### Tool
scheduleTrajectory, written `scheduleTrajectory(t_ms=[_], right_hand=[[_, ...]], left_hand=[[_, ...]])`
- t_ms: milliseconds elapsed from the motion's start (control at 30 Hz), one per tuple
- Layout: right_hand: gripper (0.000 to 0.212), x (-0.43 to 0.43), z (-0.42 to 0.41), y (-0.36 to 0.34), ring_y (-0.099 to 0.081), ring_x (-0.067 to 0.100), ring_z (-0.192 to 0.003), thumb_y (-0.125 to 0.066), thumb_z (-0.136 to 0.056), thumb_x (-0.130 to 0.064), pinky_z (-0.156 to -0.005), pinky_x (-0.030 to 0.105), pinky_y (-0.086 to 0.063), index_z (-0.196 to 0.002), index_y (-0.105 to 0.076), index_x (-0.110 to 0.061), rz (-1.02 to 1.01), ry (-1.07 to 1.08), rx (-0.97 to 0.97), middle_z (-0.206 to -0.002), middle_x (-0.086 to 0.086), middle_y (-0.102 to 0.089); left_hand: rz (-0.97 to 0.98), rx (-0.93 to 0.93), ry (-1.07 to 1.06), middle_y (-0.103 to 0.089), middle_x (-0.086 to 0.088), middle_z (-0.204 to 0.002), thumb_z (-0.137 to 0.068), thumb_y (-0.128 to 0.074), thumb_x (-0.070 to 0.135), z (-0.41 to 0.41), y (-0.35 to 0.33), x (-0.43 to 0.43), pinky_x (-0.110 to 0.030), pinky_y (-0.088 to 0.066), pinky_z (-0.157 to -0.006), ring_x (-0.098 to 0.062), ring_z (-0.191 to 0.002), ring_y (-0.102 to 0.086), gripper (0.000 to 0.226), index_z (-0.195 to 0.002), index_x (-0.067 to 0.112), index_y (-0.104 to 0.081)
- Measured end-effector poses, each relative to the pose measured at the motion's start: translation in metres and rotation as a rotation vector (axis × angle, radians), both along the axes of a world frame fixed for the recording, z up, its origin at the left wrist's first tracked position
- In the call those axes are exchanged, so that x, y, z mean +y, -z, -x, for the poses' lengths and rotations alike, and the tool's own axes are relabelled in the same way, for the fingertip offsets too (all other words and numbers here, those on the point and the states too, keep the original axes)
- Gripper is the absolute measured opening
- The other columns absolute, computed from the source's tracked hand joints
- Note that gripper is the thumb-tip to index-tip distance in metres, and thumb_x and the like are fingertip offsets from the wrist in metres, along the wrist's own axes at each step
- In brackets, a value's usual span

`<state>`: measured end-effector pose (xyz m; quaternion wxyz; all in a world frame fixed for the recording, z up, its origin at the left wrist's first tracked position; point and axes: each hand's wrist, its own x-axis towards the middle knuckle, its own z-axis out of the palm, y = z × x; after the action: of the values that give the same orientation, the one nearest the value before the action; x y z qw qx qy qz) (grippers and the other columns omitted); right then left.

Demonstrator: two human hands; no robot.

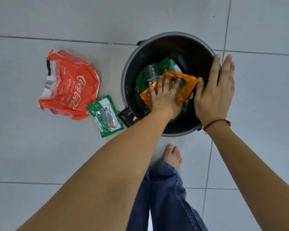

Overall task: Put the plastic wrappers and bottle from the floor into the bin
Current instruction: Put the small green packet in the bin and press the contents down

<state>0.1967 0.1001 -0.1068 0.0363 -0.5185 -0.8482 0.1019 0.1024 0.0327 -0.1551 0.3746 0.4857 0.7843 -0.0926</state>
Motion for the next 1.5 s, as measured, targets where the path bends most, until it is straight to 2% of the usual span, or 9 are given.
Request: scheduleTrajectory(t_ms=[133, 233, 333, 500, 1133, 1233, 1300, 1400, 1500], right_hand=[[0.056, -0.001, 0.001, -0.003, -0.014, 0.038, -0.145, -0.033, -0.101, -0.031, -0.115, 0.049, -0.024, -0.15, -0.015, -0.01, 0.007, -0.002, -0.004, -0.157, 0.021, -0.013], [0.057, 0.0, 0.002, -0.003, -0.014, 0.037, -0.145, -0.032, -0.102, -0.033, -0.115, 0.049, -0.024, -0.15, -0.014, -0.01, 0.007, -0.002, -0.004, -0.157, 0.02, -0.013], [0.057, 0.0, 0.001, -0.002, -0.014, 0.037, -0.145, -0.033, -0.102, -0.034, -0.115, 0.048, -0.023, -0.15, -0.015, -0.01, 0.0, -0.003, 0.004, -0.157, 0.02, -0.014], [0.058, -0.001, 0.001, -0.001, -0.013, 0.035, -0.146, -0.032, -0.101, -0.036, -0.116, 0.047, -0.021, -0.151, -0.015, -0.012, -0.013, 0.01, 0.016, -0.158, 0.019, -0.014], [0.058, -0.001, 0.002, -0.001, -0.016, 0.035, -0.145, -0.031, -0.102, -0.04, -0.116, 0.05, -0.026, -0.151, -0.015, -0.014, 0.03, 0.026, 0.028, -0.158, 0.017, -0.015], [0.058, -0.002, 0.002, -0.001, -0.016, 0.035, -0.145, -0.032, -0.102, -0.039, -0.116, 0.049, -0.026, -0.151, -0.015, -0.014, 0.035, 0.029, 0.036, -0.157, 0.017, -0.016], [0.058, -0.001, 0.001, -0.001, -0.017, 0.035, -0.145, -0.032, -0.101, -0.039, -0.116, 0.049, -0.026, -0.15, -0.015, -0.014, 0.037, 0.031, 0.047, -0.157, 0.017, -0.017], [0.058, -0.001, 0.001, 0.0, -0.017, 0.034, -0.145, -0.033, -0.101, -0.039, -0.116, 0.047, -0.025, -0.15, -0.016, -0.013, 0.03, 0.031, 0.052, -0.157, 0.017, -0.017], [0.058, -0.001, 0.002, 0.0, -0.017, 0.034, -0.145, -0.034, -0.101, -0.038, -0.116, 0.046, -0.024, -0.15, -0.017, -0.012, 0.034, 0.037, 0.066, -0.157, 0.017, -0.018]], left_hand=[[-0.412, -0.003, -0.155, 0.006, -0.012, -0.16, -0.098, -0.039, 0.048, 0.02, -0.041, -0.007, -0.053, -0.004, -0.117, -0.029, -0.148, 0.006, 0.073, -0.153, 0.017, -0.002], [-0.83, 0.106, -0.327, -0.048, -0.014, -0.139, -0.095, -0.049, 0.022, 0.034, -0.043, -0.053, -0.037, -0.037, -0.106, -0.025, -0.132, -0.044, 0.045, -0.135, 0.003, -0.046], [-0.227, -0.085, -0.642, -0.07, -0.01, -0.079, -0.077, -0.043, 0.011, 0.017, 0.037, -0.152, -0.032, -0.054, -0.056, -0.025, -0.067, -0.072, 0.023, -0.098, 0.009, -0.054], [-0.058, -0.391, -0.698, -0.071, -0.004, -0.074, -0.079, -0.048, 0.012, -0.016, 0.135, -0.214, -0.028, -0.047, -0.054, -0.023, -0.059, -0.067, 0.019, -0.078, 0.014, -0.067], [0.058, -0.163, -0.247, -0.069, -0.002, -0.073, -0.082, -0.041, 0.01, -0.039, 0.132, -0.216, -0.029, -0.047, -0.055, -0.022, -0.058, -0.066, 0.029, -0.073, 0.015, -0.068], [0.039, 0.01, -0.332, -0.07, -0.004, -0.101, -0.097, -0.031, 0.016, -0.002, 0.055, -0.157, -0.033, -0.052, -0.08, -0.018, -0.09, -0.069, 0.042, -0.105, 0.02, -0.072], [-0.291, 0.259, -0.293, -0.037, -0.014, -0.149, -0.09, -0.039, 0.018, 0.017, -0.016, -0.091, -0.046, -0.032, -0.11, -0.03, -0.138, -0.037, 0.057, -0.147, 0.019, -0.032], [-0.481, 0.36, -0.297, 0.002, -0.013, -0.16, -0.091, -0.055, 0.023, 0.025, -0.07, -0.029, -0.057, 0.002, -0.114, -0.034, -0.147, 0.001, 0.082, -0.153, 0.021, -0.001], [-0.332, 0.193, -0.448, 0.006, -0.016, -0.16, -0.091, -0.057, 0.022, 0.004, -0.036, -0.015, -0.056, 0.003, -0.115, -0.036, -0.147, 0.004, 0.084, -0.153, 0.02, 0.001]])
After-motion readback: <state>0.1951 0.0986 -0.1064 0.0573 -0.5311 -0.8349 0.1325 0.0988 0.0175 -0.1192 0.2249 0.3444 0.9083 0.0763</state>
